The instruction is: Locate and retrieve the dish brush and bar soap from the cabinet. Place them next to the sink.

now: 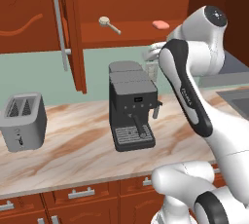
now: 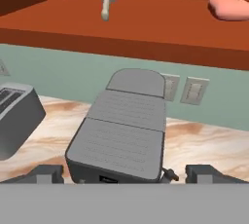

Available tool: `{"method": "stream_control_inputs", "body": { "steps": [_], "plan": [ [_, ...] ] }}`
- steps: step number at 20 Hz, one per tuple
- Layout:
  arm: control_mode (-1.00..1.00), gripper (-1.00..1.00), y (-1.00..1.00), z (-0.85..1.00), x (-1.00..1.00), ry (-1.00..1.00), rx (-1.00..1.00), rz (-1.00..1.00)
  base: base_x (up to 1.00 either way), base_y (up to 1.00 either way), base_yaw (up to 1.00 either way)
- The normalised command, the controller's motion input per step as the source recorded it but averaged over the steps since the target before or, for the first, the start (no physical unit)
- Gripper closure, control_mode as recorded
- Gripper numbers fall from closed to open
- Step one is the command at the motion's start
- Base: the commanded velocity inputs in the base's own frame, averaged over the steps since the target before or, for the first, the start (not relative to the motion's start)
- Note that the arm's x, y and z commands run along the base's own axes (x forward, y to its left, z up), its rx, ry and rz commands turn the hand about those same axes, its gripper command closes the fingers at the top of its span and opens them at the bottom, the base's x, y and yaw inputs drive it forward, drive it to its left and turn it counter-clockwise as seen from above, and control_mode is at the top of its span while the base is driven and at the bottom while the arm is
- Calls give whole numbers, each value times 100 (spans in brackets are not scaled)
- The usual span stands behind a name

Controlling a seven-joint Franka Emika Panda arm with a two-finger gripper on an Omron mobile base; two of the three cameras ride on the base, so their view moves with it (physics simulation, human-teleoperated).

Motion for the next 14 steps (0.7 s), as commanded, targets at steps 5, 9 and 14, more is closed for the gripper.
{"method": "stream_control_inputs", "body": {
  "steps": [5,9,14],
  "plan": [
    [-100,-100,25,51,0,-9,0,3,0,0,0],
    [-100,-100,27,33,2,-10,0,6,0,0,0],
    [-100,-100,38,7,32,-8,-1,6,0,0,0]
  ]
}}
